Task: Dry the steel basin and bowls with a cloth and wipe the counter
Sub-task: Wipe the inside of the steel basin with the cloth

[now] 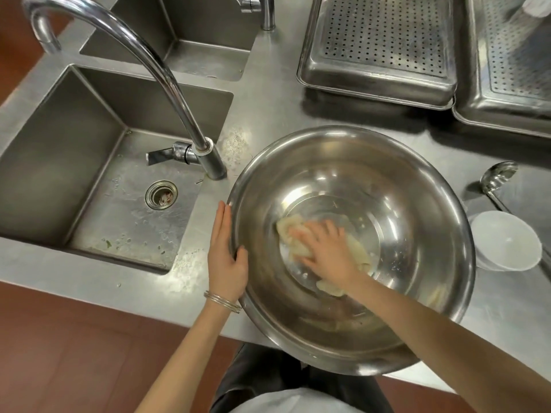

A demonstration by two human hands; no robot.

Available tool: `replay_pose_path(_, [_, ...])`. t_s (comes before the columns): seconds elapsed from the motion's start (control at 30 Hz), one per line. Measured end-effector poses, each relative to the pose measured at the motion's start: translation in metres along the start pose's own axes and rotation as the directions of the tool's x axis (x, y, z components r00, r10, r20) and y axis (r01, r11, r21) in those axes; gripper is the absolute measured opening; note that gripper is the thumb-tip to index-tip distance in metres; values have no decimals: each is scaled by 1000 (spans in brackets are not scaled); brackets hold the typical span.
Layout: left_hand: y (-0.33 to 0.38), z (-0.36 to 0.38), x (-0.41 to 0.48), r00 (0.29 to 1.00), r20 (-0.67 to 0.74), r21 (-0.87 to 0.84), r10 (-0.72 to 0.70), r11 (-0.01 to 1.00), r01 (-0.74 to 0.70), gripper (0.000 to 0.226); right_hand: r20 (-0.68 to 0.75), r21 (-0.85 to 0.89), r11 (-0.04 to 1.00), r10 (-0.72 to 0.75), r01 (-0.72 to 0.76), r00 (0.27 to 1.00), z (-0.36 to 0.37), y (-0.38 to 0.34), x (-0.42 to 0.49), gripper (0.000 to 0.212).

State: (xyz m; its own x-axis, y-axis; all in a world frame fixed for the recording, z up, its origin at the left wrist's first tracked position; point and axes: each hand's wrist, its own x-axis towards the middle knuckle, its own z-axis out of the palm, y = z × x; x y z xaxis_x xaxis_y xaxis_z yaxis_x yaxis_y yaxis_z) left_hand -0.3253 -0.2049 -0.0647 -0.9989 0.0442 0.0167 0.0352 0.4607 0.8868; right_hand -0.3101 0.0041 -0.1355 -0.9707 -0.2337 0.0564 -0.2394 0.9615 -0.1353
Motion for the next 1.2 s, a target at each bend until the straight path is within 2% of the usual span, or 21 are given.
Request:
replay_pose_path(0.03, [-1, -1, 3, 1000, 6, 2, 10, 1000, -10, 74, 25, 9, 990, -138, 138, 990, 1, -5, -11, 64])
replay_pose_path(0.1, [-2, -1, 7, 999, 24, -8, 29, 1000, -29, 74, 125, 45, 927, -374, 371, 919, 2, -1, -33, 59])
replay_pose_path(0.17, [-3, -2, 10, 999, 38, -21, 31, 999, -30, 74, 198, 52, 853, -518, 519, 832, -5, 23, -45, 50])
replay_pose_path(0.2, [-3, -2, 11, 999, 41, -25, 34, 999, -33, 74, 229, 21, 837, -537, 547, 812, -12, 36, -45, 47])
replay_pose_path(0.27, [-2, -1, 15, 998, 40, -34, 50, 998, -48, 73, 255, -68, 879, -442, 472, 860, -27, 64, -39, 45])
replay_pose_path(0.33, [2, 5, 24, 998, 27, -50, 53, 997, -51, 71, 289, -94, 983, -122, 155, 949, -37, 77, -29, 46])
replay_pose_path(0.37, [5, 9, 30, 998, 22, -56, 54, 997, -52, 71, 270, -73, 996, 60, -41, 961, -36, 75, -25, 49])
replay_pose_path(0.43, [11, 16, 47, 997, 28, -51, 72, 996, -71, 72, 201, -17, 942, 331, -335, 922, -35, 55, -16, 49])
replay_pose_path(0.47, [13, 19, 56, 995, 39, -41, 88, 995, -86, 72, 220, 3, 917, 388, -398, 895, -35, 42, -12, 49])
replay_pose_path(0.5, [14, 20, 63, 993, 53, -28, 104, 994, -103, 71, 283, 30, 921, 366, -389, 887, -32, 31, -10, 48])
replay_pose_path(0.53, [14, 22, 69, 991, 68, -13, 116, 993, -115, 70, 367, 83, 942, 275, -326, 889, -32, 22, -9, 48])
replay_pose_path(0.6, [14, 22, 76, 988, 93, 5, 123, 992, -124, 69, 517, 296, 934, 18, -198, 856, -32, 10, -11, 48])
replay_pose_path(0.63, [13, 21, 77, 987, 103, 7, 124, 992, -125, 69, 525, 431, 885, -87, -176, 847, -36, 5, -14, 47])
replay_pose_path(0.67, [12, 20, 78, 985, 116, 5, 125, 992, -126, 69, 493, 530, 829, -132, -177, 860, -42, 1, -16, 45])
replay_pose_path(0.73, [10, 16, 76, 980, 159, -20, 121, 993, -119, 68, 360, 660, 722, -59, -210, 931, -62, -4, -16, 45])
replay_pose_path(0.8, [7, 13, 69, 971, 202, -53, 125, 992, -117, 70, 246, 742, 634, 39, -215, 968, -87, -15, -16, 48])
replay_pose_path(0.87, [6, 14, 58, 967, 200, -48, 156, 988, -150, 72, 232, 759, 623, 11, -188, 973, -107, -32, -17, 51])
replay_pose_path(0.93, [5, 18, 52, 977, 151, -40, 151, 988, -147, 74, 252, 697, 707, -89, -117, 964, -112, -53, -24, 53])
replay_pose_path(1.0, [7, 21, 51, 986, 110, -42, 124, 992, -120, 73, 188, 592, 806, -153, 12, 970, -108, -62, -41, 51])
replay_pose_path(1.1, [9, 21, 52, 991, 95, -57, 97, 994, -91, 71, 141, 430, 886, -257, 175, 956, -106, -40, -76, 46])
replay_pose_path(1.2, [13, 22, 49, 992, 92, -56, 87, 995, -82, 71, 192, 380, 914, -231, 145, 954, -113, -14, -98, 45])
